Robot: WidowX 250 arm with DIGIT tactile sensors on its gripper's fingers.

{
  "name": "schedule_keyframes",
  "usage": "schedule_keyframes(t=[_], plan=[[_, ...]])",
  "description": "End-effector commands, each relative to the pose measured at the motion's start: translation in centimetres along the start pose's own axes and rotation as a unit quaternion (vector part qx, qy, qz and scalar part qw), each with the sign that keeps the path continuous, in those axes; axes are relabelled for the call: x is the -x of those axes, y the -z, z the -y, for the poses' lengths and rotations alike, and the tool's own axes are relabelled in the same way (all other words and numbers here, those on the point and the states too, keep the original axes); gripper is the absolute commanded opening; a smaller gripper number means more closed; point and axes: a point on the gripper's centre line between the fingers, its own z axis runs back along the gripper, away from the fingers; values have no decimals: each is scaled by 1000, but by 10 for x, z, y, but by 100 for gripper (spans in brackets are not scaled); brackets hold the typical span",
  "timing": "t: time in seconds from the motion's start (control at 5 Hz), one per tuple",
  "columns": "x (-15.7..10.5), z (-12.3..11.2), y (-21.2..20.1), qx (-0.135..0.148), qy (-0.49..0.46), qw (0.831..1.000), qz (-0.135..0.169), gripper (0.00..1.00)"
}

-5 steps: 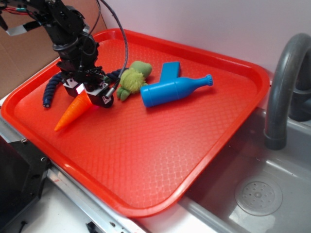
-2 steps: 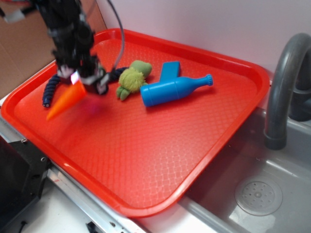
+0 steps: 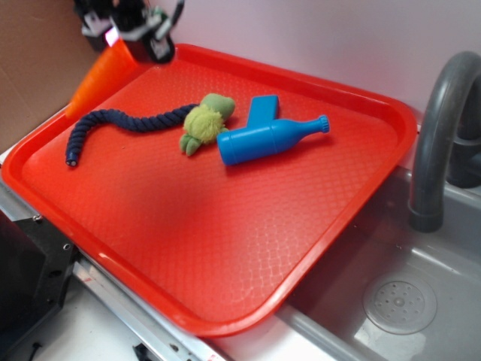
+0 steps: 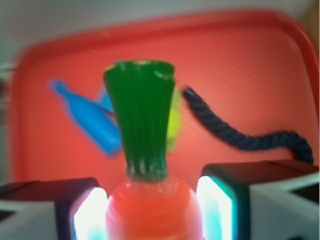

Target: Grab the carrot.

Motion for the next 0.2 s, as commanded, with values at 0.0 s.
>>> schedule_keyframes(t=[0.0], plan=[[12, 21, -42, 35, 2, 999, 12, 0]])
